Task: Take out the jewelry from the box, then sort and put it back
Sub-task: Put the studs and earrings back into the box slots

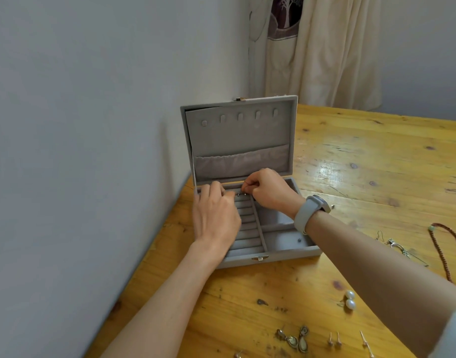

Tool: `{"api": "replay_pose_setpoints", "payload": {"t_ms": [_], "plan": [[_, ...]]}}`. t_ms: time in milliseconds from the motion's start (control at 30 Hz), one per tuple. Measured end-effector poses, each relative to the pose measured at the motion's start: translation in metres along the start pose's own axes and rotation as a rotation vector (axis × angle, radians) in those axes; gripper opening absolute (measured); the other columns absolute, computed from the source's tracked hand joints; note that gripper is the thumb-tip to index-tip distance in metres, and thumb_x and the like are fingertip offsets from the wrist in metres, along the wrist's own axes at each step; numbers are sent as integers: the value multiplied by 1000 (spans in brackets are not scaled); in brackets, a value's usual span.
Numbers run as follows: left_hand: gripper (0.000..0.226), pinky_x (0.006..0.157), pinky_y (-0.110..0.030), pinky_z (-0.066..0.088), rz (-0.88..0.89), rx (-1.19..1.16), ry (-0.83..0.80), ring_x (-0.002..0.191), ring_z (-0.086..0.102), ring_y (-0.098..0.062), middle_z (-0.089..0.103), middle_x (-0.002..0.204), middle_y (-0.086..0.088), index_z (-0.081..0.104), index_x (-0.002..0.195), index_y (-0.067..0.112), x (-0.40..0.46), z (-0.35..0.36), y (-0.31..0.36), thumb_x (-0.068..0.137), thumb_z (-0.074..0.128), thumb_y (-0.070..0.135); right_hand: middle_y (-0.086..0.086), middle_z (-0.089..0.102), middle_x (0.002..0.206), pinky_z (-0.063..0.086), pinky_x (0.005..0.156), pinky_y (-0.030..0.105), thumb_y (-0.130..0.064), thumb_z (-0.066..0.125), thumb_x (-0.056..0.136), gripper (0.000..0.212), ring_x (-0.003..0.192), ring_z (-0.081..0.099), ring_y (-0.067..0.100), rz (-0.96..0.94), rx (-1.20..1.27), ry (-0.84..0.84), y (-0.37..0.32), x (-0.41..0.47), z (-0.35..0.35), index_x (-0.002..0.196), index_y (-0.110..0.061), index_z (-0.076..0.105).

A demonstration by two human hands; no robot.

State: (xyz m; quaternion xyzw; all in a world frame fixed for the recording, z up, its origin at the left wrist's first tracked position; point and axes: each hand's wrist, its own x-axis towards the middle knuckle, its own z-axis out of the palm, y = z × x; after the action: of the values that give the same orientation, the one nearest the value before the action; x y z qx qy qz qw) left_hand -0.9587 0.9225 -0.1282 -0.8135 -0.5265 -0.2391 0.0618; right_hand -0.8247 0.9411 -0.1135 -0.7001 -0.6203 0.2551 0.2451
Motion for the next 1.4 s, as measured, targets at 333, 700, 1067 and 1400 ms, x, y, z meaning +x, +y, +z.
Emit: {"api": "replay_pose_setpoints", "payload": {"t_ms": [333,700,1067,1400], "plan": [[17,56,-33,45,7,-42,11,70,54,-24,57,73,-7,73,82,7,-8,2,4,66,71,2,4,66,102,43,89,39,-14,52,86,16,107,51,26,-6,-159,47,-6,-6,1,89,-18,67],[25,67,-36,43,-36,-74,-28,81,52,-25,58,84,-9,69,100,8,-9,0,4,77,62,7,9,56,103,42,85,44,-9,45,88,27,101,46,25,-226,-172,219,12,-34,12,106,-12,65],[34,77,-32,37,-11,-138,-67,94,48,-22,56,99,-8,58,121,11,-9,-5,6,89,48,12,6,54,113,33,89,34,-12,40,92,39,110,40,21,-279,-270,174,14,-47,10,129,-18,49],[27,79,-26,44,50,-448,67,90,55,-15,58,94,-2,65,107,12,-69,-60,13,84,51,13,6,62,93,43,74,23,-2,51,86,23,88,53,20,-361,-50,289,4,-130,-8,103,-9,65]]}}
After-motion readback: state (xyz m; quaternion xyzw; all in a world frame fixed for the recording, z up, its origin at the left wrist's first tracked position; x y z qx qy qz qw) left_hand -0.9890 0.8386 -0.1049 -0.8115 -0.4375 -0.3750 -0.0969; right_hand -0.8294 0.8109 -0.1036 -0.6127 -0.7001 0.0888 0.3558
